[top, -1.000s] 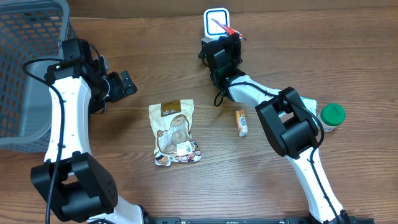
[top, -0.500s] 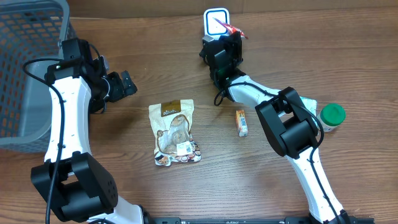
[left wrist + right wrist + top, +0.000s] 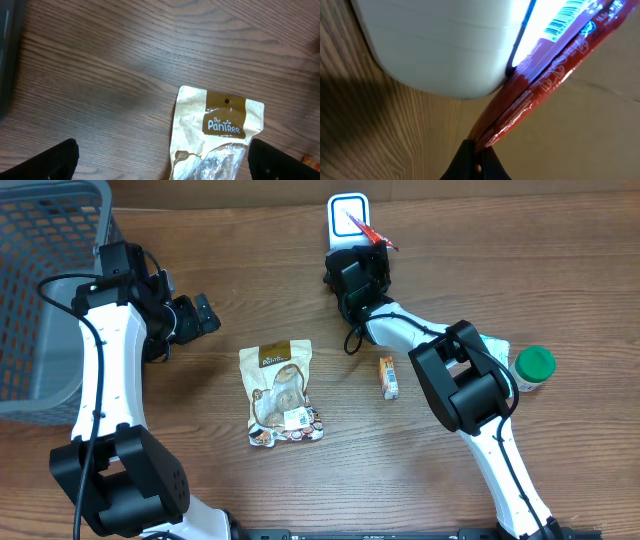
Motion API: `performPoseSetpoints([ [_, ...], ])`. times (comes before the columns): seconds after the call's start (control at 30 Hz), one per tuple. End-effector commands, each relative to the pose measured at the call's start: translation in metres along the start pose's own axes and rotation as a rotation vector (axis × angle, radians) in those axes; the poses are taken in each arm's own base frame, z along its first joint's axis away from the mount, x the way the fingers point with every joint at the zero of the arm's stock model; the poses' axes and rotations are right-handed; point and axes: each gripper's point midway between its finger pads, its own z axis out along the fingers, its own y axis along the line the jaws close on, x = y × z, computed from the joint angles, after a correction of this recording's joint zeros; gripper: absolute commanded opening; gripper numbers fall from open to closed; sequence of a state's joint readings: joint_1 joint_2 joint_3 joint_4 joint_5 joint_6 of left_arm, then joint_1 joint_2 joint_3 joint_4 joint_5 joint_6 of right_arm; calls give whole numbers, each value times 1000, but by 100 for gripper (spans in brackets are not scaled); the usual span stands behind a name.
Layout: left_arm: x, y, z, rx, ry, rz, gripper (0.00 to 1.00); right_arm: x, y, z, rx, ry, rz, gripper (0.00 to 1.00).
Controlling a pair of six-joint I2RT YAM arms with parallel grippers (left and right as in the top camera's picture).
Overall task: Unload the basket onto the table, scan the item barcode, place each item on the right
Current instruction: 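Hold the red stick in front of the scanner window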
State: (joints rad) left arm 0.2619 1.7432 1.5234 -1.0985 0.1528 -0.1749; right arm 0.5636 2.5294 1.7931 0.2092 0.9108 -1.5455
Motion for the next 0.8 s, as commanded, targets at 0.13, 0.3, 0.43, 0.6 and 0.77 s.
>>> performPoseSetpoints([
  [0.13, -6, -2, -5, -2, -21, 32, 100, -5, -1, -2, 3, -19, 2, 4],
  [0.3, -6, -2, -5, -2, -21, 32, 100, -7, -2, -3, 5, -22, 4, 4],
  [0.43, -6, -2, -5, -2, -21, 32, 99, -9, -2, -5, 7, -26, 2, 4],
  [0.6, -6, -2, -5, -2, -21, 32, 99, -9, -1, -5, 4, -27, -2, 4],
  [0.77, -6, -2, -5, -2, -21, 32, 99, -9, 12, -6, -39, -31, -55, 4],
])
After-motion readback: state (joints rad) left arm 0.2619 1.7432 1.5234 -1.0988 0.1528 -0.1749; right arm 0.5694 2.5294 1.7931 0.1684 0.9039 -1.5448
